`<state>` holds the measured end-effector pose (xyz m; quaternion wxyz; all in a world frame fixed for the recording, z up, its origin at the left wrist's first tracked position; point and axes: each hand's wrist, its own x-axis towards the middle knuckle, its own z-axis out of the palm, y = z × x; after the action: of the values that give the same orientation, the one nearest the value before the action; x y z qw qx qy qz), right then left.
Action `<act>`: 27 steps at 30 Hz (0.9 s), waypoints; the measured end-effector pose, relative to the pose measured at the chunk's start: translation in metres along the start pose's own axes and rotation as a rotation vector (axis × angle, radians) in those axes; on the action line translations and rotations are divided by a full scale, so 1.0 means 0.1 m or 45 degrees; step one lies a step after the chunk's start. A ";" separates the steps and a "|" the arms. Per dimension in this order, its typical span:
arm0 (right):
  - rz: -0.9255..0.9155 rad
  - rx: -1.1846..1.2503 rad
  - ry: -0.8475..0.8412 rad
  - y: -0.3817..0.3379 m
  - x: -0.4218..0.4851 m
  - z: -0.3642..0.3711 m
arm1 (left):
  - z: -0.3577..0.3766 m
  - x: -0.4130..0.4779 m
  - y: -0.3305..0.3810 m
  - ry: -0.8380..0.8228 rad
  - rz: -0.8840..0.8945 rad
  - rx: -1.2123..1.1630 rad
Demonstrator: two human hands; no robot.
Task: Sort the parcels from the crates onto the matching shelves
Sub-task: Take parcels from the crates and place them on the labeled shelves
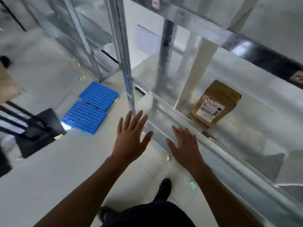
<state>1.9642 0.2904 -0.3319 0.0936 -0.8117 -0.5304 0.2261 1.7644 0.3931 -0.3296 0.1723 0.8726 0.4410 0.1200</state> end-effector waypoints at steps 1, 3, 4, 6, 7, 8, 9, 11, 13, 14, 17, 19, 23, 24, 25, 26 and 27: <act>-0.053 -0.017 -0.017 -0.22 -0.01 0.10 | -0.07 -0.23 -0.25 -0.024 -0.101 -0.004; -0.188 -0.063 -0.054 -0.70 -0.02 0.33 | -0.22 -0.68 -0.72 -0.048 -0.287 -0.003; -0.262 -0.089 -0.078 -0.96 -0.03 0.47 | -0.29 -0.91 -0.93 -0.052 -0.370 -0.004; -0.396 -0.129 -0.127 -1.48 -0.05 0.77 | -0.43 -1.33 -1.30 -0.044 -0.521 -0.020; -0.458 -0.147 -0.150 -1.75 -0.07 0.93 | -0.51 -1.54 -1.48 -0.029 -0.598 -0.030; -0.521 -0.166 -0.171 -2.03 -0.11 1.09 | -0.59 -1.74 -1.65 -0.010 -0.674 -0.041; -0.584 -0.185 -0.197 -2.30 -0.15 1.24 | -0.67 -1.93 -1.81 0.015 -0.748 -0.054; -0.705 -0.217 -0.274 -2.82 -0.25 1.51 | -0.85 -2.30 -2.12 0.081 -0.886 -0.077; -0.828 -0.254 -0.343 -3.32 -0.36 1.74 | -1.02 -2.65 -2.42 0.161 -1.016 -0.090; -0.895 -0.274 -0.366 -3.55 -0.42 1.84 | -1.10 -2.83 -2.56 0.202 -1.084 -0.095; -1.074 -0.294 -0.431 -4.23 -0.54 2.11 | -1.29 -3.28 -2.98 0.332 -1.288 -0.108; -1.165 -0.293 -0.478 -4.66 -0.58 2.28 | -1.40 -3.52 -3.25 0.412 -1.399 -0.103; -1.315 -0.292 -0.559 -5.49 -0.55 2.66 | -1.63 -3.90 -3.79 0.549 -1.586 -0.105; -1.355 -0.281 -0.567 -5.69 -0.53 2.77 | -1.70 -3.99 -3.94 0.573 -1.630 -0.098; -1.392 -0.267 -0.576 -5.89 -0.51 2.87 | -1.78 -4.07 -4.10 0.595 -1.668 -0.084; -1.427 -0.252 -0.591 -6.11 -0.48 2.98 | -1.88 -4.14 -4.27 0.615 -1.698 -0.066; -1.459 -0.237 -0.609 -6.33 -0.46 3.09 | -1.99 -4.21 -4.43 0.629 -1.724 -0.048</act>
<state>1.2862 0.4877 -0.3438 0.0075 -0.3303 -0.9049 0.2683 1.1249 0.3347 -0.3526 0.1190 0.3519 0.9092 0.1881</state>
